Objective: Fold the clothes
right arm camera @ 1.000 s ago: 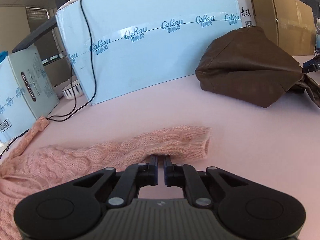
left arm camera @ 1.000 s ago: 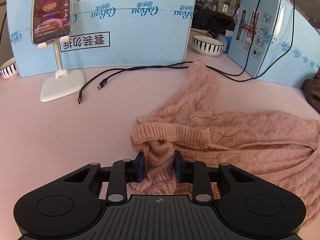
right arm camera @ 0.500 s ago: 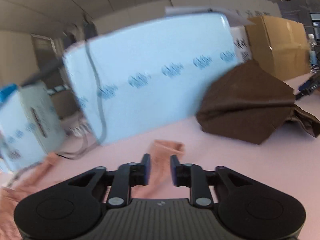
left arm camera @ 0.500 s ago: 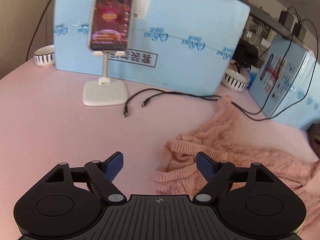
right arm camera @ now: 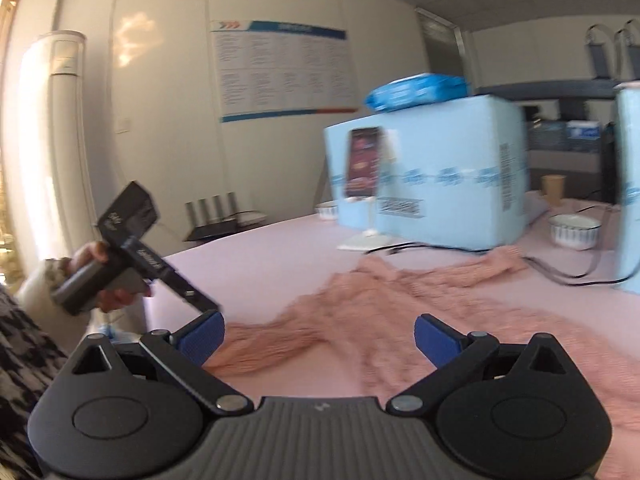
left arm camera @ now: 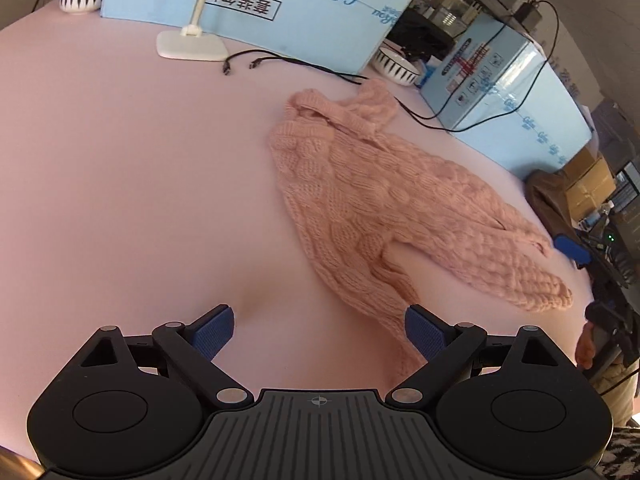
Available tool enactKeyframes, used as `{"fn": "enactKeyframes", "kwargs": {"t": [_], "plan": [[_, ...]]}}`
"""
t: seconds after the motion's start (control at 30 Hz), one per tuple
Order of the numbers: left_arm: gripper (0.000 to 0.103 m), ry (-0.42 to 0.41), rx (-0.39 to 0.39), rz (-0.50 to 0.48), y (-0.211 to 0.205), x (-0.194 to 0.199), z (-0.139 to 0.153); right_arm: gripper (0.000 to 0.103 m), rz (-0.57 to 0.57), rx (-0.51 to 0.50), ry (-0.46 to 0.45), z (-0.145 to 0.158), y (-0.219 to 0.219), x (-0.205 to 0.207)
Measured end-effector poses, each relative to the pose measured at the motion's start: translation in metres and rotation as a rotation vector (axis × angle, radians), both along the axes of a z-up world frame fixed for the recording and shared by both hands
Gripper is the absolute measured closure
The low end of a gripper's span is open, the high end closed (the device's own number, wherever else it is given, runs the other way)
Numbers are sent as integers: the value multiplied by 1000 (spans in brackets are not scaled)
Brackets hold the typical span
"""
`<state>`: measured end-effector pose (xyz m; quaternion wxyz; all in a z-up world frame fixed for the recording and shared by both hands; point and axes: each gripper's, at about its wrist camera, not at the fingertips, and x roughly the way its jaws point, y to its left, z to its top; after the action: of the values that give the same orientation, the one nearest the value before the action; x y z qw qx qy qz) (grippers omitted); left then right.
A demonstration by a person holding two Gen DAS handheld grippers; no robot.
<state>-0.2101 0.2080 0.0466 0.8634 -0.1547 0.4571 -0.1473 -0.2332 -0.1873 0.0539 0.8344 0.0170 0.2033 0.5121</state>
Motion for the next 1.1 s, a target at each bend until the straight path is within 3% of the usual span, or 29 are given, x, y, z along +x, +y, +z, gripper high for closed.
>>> {"fn": "enactKeyframes", "kwargs": {"t": [0.03,0.13,0.17,0.27,0.3,0.37,0.6,0.73,0.8,0.93,0.97,1.0,1.07,1.1], "plan": [[9,0,26,25,-1,-1,0,2,61,-2,70,-4,17,3],[9,7,41,67,7,-4,-3,9,148,-51,158,-18,50,5],[9,14,26,68,11,-5,-5,20,168,-95,184,-25,61,4],[9,3,-12,62,18,-12,-9,84,228,-189,260,-41,83,4],[8,-3,-18,63,20,-15,-9,87,234,-187,269,-43,86,2],[8,-7,-30,69,22,-17,-10,89,248,-156,279,-43,86,-1],[4,-13,9,50,11,-17,-10,89,331,127,321,-18,56,2],[2,-21,49,25,3,-15,-10,88,264,305,338,-10,29,20],[2,-19,46,13,1,-13,-9,88,199,399,391,-8,21,40],[2,-18,34,-28,-7,-10,-9,83,-95,551,486,-15,-4,96],[2,-19,38,-37,-10,-10,-10,76,-211,566,527,-23,-11,108],[2,-20,42,-45,-13,-10,-10,55,-381,562,614,-36,-23,125],[2,-20,56,-65,-17,-9,-10,35,-550,543,690,-53,-35,136],[2,-18,60,-69,-18,-9,-10,29,-564,544,676,-56,-39,135]]}}
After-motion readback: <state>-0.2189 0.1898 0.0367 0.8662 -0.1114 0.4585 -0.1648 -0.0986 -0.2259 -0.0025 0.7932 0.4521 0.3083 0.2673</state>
